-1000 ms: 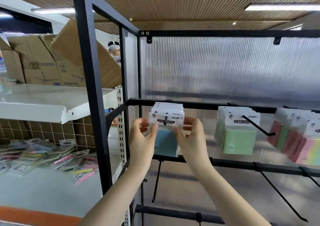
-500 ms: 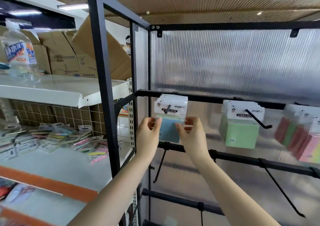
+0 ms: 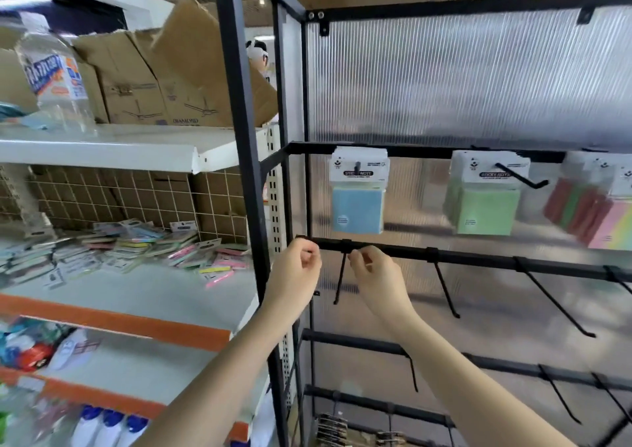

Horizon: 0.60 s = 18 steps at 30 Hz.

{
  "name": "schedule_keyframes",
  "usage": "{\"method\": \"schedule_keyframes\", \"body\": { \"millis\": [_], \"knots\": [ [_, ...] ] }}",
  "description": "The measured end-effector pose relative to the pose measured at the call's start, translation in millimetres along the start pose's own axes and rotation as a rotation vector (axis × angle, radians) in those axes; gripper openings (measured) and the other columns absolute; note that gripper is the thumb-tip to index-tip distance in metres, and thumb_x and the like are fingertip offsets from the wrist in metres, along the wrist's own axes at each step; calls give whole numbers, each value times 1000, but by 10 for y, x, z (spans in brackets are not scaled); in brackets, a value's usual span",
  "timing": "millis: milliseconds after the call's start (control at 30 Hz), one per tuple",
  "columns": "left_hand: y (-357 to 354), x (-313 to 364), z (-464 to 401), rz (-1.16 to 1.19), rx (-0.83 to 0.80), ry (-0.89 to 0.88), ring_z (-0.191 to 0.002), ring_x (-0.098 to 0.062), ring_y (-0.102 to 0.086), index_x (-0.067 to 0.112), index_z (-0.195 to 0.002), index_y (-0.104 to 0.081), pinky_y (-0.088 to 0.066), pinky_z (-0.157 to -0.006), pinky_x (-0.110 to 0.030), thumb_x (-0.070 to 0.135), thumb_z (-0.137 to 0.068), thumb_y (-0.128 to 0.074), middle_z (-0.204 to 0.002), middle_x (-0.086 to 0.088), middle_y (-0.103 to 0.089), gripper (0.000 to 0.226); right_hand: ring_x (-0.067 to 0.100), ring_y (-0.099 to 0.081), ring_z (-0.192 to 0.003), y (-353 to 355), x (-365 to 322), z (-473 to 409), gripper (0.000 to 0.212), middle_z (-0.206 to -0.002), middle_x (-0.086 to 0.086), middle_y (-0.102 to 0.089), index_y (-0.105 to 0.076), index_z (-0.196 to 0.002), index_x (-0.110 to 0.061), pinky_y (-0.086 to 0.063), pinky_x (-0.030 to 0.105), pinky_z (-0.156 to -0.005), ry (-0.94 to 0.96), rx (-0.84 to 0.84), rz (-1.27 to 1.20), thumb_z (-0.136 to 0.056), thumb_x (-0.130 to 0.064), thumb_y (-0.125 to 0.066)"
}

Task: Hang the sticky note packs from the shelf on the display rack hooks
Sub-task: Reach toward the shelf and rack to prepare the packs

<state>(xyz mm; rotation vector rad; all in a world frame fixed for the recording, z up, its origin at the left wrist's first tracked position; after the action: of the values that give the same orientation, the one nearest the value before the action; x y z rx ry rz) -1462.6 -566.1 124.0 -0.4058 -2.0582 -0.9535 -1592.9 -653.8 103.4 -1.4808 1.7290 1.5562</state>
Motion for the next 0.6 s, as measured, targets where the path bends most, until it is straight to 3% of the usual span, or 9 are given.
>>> {"method": "schedule_keyframes", "body": {
  "millis": [100, 200, 333, 400, 533, 600],
  "knots": [
    [219, -172, 88, 8, -86, 2, -97, -12, -62, 15, -107, -61, -51, -85, -26, 16, -96, -52, -101, 1, -65, 15, 18, -60, -82, -182, -289, 155, 23, -93, -1, -65, -63, -99, -16, -52, 39, -74, 34, 23, 0, -98, -31, -45],
    [539, -366, 123, 20, -104, 7, -94, -14, -64, 16, -103, -63, -51, -87, -35, 16, -96, -52, -98, 0, -68, 13, 18, -59, -84, -417, -624, 321, 20, -94, -2, -64, -63, -96, -16, -50, 38, -74, 88, 42, -20, -97, -28, -47],
    [1039, -714, 163, 1, -123, 39, -88, -18, -65, 24, -94, -57, -53, -80, -36, 16, -96, -51, -93, -2, -69, 10, 13, -57, -76, -856, -1086, 591, 16, -88, -4, -62, -62, -94, -15, -45, 28, -63, 207, 30, 13, -96, -25, -50],
    [1304, -907, 160, -7, -124, 55, -86, -20, -65, 25, -93, -57, -50, -73, -32, 14, -96, -51, -93, -3, -70, 13, 14, -56, -77, -1128, -1297, 675, 17, -89, -4, -61, -60, -94, -15, -46, 31, -63, 253, 8, 56, -96, -28, -49],
    [1824, -1312, 149, -105, -113, 91, -85, -28, -64, 17, -97, -63, -51, -79, -40, 6, -92, -48, -93, -9, -69, 19, 18, -56, -76, -1709, -1661, 742, 14, -88, -3, -61, -60, -93, -16, -46, 33, -62, 333, -27, 87, -96, -25, -50],
    [2065, -1528, 141, -140, -95, 122, -82, -27, -65, 19, -94, -63, -50, -75, -37, 6, -91, -46, -91, -8, -70, 21, 19, -56, -79, -2009, -1780, 742, 15, -91, 0, -62, -61, -93, -13, -45, 34, -66, 345, -61, 98, -95, -23, -50]
  ]
}}
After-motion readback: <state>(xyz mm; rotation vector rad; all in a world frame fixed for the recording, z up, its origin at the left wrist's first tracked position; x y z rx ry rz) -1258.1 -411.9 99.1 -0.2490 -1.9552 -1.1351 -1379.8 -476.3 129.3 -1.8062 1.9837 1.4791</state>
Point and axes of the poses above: each hand's wrist, its own z-axis away from the middle knuckle, its own y-axis out of the back of the hand, x = y × z, the point moved 6 cm from there along -z, towards the middle knuckle
